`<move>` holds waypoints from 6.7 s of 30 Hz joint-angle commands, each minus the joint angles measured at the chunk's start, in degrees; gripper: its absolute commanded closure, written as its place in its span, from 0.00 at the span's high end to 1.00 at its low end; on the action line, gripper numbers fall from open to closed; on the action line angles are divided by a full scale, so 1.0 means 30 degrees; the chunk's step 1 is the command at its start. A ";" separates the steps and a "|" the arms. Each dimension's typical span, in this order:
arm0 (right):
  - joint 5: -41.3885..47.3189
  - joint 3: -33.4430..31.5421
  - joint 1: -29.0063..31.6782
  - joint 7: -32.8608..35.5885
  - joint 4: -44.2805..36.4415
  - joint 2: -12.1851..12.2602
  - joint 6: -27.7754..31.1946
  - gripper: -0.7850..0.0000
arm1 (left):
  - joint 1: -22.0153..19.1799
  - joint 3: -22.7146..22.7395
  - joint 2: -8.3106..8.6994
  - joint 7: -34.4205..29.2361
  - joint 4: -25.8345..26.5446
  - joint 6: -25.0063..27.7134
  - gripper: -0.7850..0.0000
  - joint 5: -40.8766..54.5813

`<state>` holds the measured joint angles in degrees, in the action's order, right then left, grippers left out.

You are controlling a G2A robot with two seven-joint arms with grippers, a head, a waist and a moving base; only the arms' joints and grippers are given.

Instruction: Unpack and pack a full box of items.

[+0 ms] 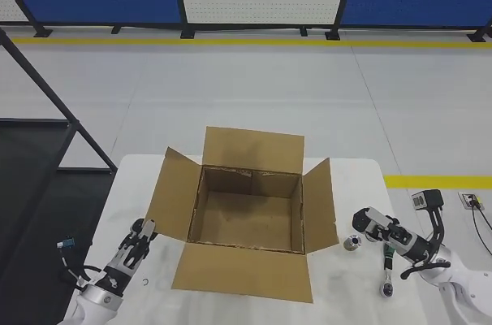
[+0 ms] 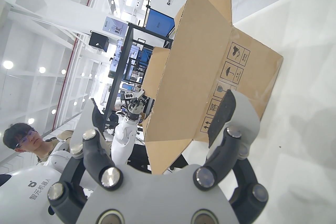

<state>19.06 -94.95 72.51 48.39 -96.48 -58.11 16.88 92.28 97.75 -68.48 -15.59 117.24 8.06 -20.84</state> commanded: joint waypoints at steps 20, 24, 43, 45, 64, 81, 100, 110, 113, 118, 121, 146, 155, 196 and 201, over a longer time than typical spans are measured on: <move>0.0118 -0.0411 0.0036 0.0274 -0.0474 0.0179 0.0002 1.00 | 0.0763 0.0757 -0.0003 0.0276 0.0591 -0.0037 1.00 0.0815; 0.0242 -0.1461 0.0572 0.0850 -0.1492 0.0327 -0.0058 1.00 | 0.1080 0.1531 0.0007 -0.0258 0.1285 0.0392 1.00 0.2839; -0.0172 -0.4450 0.2063 0.2217 -0.2719 0.0736 -0.2243 1.00 | 0.0986 0.3686 0.0047 -0.0423 0.1873 0.1327 1.00 0.6273; -0.0172 -0.4450 0.2063 0.2217 -0.2719 0.0736 -0.2243 1.00 | 0.0986 0.3686 0.0047 -0.0423 0.1873 0.1327 1.00 0.6273; -1.1022 -0.6062 0.5313 -0.0245 -0.6848 0.1092 -0.7519 1.00 | 0.1430 0.3114 0.0014 -0.0788 0.1829 0.1496 1.00 0.6400; -1.8158 -0.1877 0.1238 0.5118 -0.1761 0.1802 -0.9110 1.00 | 0.1495 0.3071 0.0021 -0.1005 0.1953 0.1200 1.00 0.6427; -1.9997 -0.0305 0.0621 0.5794 -0.1205 0.1851 -0.9294 1.00 | 0.1524 0.3056 0.0018 -0.0960 0.1960 0.1133 1.00 0.6366; -2.1523 0.1686 -0.1119 0.6943 0.0160 0.1797 -1.0248 1.00 | 0.1524 0.3056 0.0018 -0.0960 0.1960 0.1133 1.00 0.6366; -2.1289 0.1793 -0.1368 0.6809 0.0637 0.1771 -1.0188 1.00 | 0.1524 0.3056 0.0018 -0.0960 0.1960 0.1133 1.00 0.6366; -2.1243 0.1889 -0.1564 0.6872 0.1179 0.1767 -1.0298 1.00 | 0.1524 0.3056 0.0018 -0.0960 0.1960 0.1133 1.00 0.6366; -2.1310 0.2034 -0.1757 0.6904 0.1486 0.1758 -1.0394 0.97 | 0.1524 0.3056 0.0018 -0.0960 0.1960 0.1133 1.00 0.6366; -2.0270 0.2957 -0.3288 0.7330 0.3968 0.1594 -1.2325 0.51 | 0.1524 0.3056 0.0018 -0.0960 0.1960 0.1133 1.00 0.6366; -2.0354 0.3450 -0.3763 0.7221 0.4560 0.1526 -1.2792 0.48 | 0.1524 0.3056 0.0018 -0.0960 0.1960 0.1133 1.00 0.6366; -1.7375 -0.0067 -0.1216 0.5409 0.1510 0.1865 -1.1706 0.00 | 0.1524 0.3056 0.0018 -0.0960 0.1960 0.1133 1.00 0.6366; -1.4748 -0.2376 0.0903 0.4290 -0.0932 0.1895 -0.9926 0.00 | 0.1524 0.3056 0.0018 -0.0960 0.1960 0.1133 1.00 0.6366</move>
<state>-27.39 -100.50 73.92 61.88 -97.78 -52.41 -14.43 96.85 106.91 -68.42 -18.47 123.12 11.46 -1.75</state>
